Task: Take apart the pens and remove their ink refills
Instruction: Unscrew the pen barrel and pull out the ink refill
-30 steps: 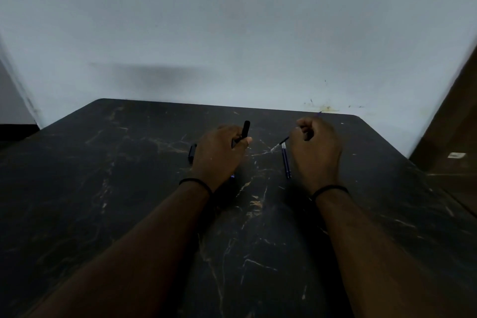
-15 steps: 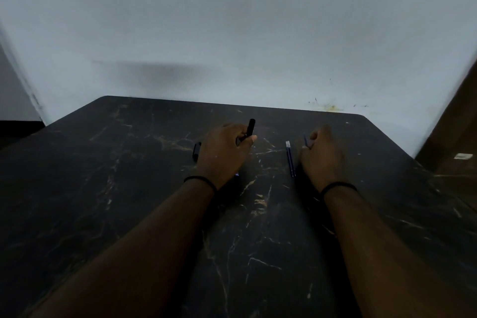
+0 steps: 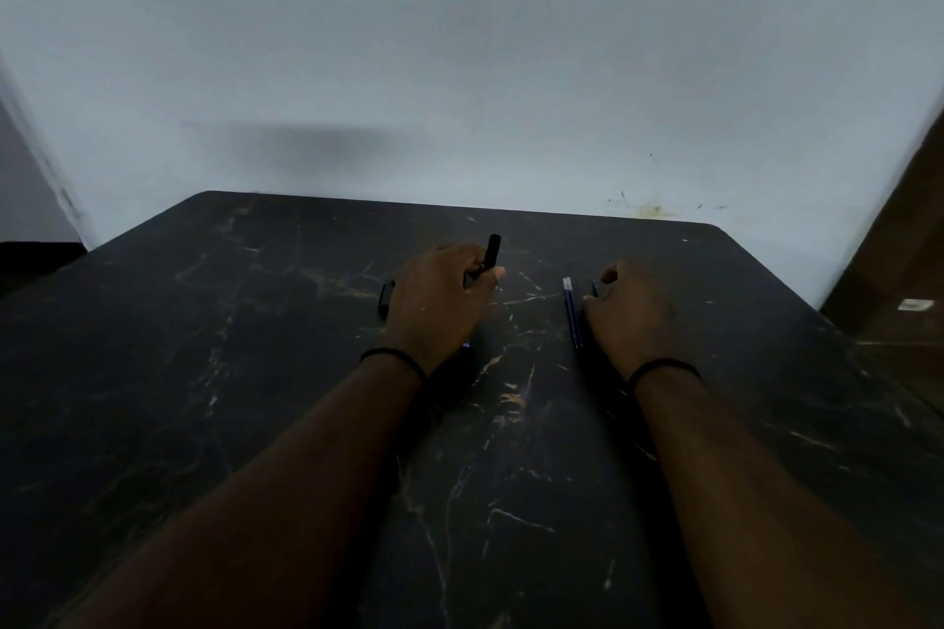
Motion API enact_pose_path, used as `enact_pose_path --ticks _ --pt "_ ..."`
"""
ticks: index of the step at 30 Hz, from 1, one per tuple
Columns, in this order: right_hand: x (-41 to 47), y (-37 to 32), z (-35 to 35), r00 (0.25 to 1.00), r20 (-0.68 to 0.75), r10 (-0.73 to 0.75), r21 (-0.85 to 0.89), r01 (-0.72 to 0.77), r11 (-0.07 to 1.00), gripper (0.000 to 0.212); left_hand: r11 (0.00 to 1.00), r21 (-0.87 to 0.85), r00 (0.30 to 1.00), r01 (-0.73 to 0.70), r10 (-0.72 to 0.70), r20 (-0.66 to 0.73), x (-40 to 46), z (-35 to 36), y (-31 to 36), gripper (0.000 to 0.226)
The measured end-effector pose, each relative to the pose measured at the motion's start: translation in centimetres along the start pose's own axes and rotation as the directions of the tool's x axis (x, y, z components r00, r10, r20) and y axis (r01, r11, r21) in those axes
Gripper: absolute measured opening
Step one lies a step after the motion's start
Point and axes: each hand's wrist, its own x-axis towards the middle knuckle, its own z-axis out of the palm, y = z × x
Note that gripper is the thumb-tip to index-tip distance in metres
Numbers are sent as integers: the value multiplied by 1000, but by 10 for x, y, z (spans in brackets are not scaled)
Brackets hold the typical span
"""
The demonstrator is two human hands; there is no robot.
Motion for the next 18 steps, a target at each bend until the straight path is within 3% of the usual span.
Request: enact_pose_path --ticks 14,18 --pt "-6 -3 -4 988 -155 -17 -4 17 1000 11 1000 -8 1000 -13 13 -15 0 0 0 23" --pt "-11 -12 -6 997 -45 -57 -128 51 990 23 1000 -8 1000 -8 8 -14 0 1 0 23"
